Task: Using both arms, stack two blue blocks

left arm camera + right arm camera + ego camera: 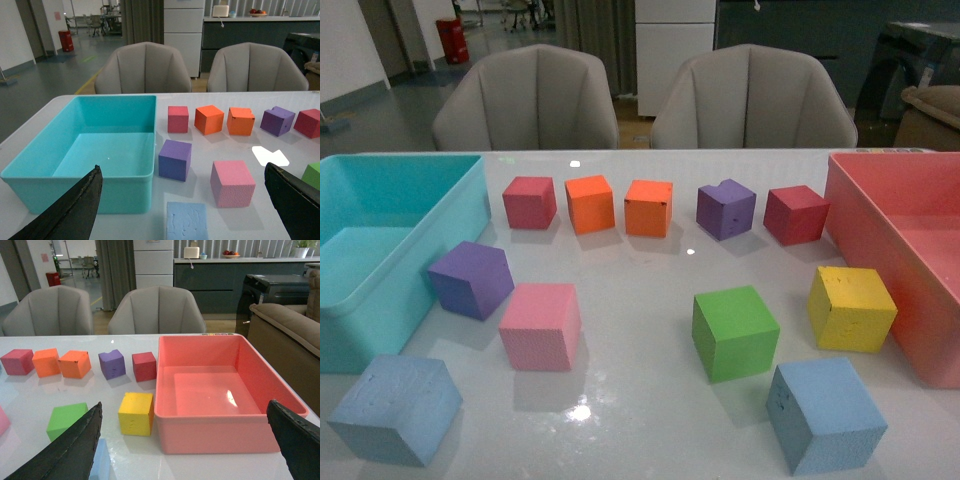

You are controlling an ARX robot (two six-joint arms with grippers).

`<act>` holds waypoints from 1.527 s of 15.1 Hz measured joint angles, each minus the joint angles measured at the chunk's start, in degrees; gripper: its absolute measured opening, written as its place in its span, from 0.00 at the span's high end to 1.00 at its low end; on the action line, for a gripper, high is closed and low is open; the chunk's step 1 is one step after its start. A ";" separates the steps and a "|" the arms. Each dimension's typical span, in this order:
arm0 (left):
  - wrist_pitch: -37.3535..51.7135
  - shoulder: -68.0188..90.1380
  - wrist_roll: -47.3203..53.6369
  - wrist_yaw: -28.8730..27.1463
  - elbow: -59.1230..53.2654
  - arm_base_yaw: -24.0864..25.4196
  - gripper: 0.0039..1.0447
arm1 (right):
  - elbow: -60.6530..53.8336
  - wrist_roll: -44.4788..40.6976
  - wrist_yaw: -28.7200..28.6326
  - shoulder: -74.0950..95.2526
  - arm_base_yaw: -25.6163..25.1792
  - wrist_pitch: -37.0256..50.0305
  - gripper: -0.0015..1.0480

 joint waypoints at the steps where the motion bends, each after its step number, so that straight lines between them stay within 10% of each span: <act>1: 0.00 0.00 0.00 0.00 0.00 0.00 0.06 | 0.00 0.00 0.00 0.00 0.00 0.00 0.06; 13: 0.00 0.00 0.00 0.00 0.00 0.00 0.06 | 0.00 0.00 0.00 0.00 0.00 0.00 0.06; 16: -0.04 0.00 0.00 0.02 0.00 0.00 0.06 | 7.96 0.74 24.65 26.62 9.05 16.81 0.06; 23: 0.00 0.00 0.00 0.02 0.00 0.00 0.06 | 30.27 7.17 13.86 72.02 16.20 17.00 0.06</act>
